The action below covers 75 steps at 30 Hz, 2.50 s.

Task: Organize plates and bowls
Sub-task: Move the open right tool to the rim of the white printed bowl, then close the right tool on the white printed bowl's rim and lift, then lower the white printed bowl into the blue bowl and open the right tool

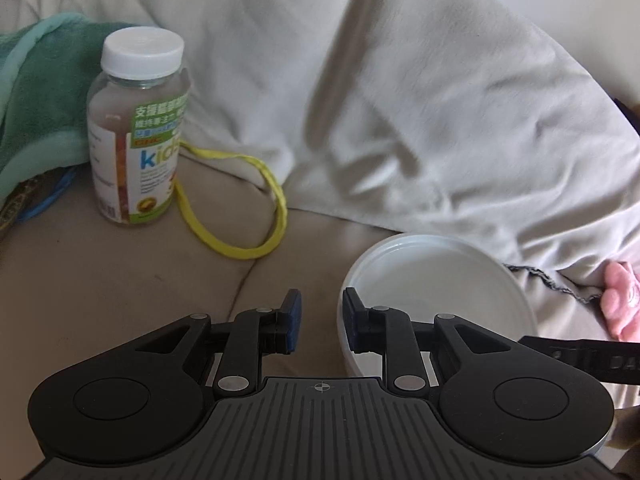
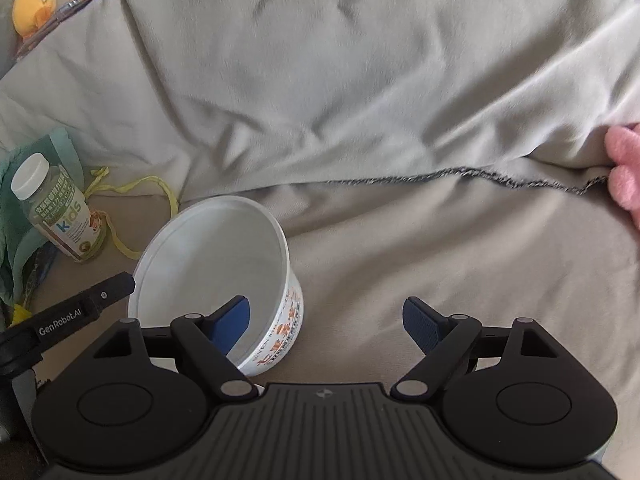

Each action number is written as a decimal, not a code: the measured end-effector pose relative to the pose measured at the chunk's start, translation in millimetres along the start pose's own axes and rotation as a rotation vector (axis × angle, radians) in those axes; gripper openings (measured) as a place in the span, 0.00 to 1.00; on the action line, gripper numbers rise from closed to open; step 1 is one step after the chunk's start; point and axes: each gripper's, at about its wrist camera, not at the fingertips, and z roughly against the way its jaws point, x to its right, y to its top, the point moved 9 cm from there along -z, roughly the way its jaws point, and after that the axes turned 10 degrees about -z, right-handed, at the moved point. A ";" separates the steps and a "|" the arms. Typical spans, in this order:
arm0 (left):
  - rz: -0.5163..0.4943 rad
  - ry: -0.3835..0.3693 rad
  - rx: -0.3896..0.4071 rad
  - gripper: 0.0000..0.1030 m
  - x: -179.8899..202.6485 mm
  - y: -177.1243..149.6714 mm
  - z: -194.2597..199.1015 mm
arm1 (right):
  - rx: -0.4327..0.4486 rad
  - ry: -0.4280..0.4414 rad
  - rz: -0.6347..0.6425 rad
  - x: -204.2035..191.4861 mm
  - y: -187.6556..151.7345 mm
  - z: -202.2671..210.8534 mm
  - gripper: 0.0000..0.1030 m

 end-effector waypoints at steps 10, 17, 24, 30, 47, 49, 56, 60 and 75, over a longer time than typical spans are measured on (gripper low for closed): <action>0.076 -0.092 0.020 0.27 -3.7 3.0 5.2 | -0.125 0.039 -0.137 -2.7 -21.0 -47.1 0.61; 0.120 -0.183 -0.053 0.31 3.5 -7.4 -10.8 | -0.176 0.065 -0.100 -4.5 -31.9 -51.8 0.34; 0.208 -0.349 -0.076 0.34 23.0 -12.5 -16.0 | -0.172 0.082 -0.065 -7.7 -32.8 -42.7 0.25; 0.090 -0.450 0.072 0.33 70.6 7.8 65.9 | -0.025 0.159 0.013 11.2 -18.7 43.7 0.24; -0.119 -0.388 -0.186 0.33 209.0 -91.9 106.9 | -0.042 0.155 -0.075 178.7 -94.8 142.1 0.28; -0.127 -0.364 -0.199 0.33 207.3 -95.6 106.7 | -0.039 0.176 -0.074 174.7 -98.5 139.0 0.30; -0.167 -0.298 -0.211 0.33 209.0 -100.2 108.9 | 0.021 0.167 -0.074 186.3 -99.4 142.3 0.38; -0.195 -0.237 -0.230 0.33 207.6 -104.4 97.6 | 0.050 0.169 -0.106 200.3 -101.7 144.7 0.58; -0.490 -0.295 -0.336 0.34 249.2 -78.5 29.6 | -0.047 0.309 -0.492 225.4 -140.7 109.5 0.65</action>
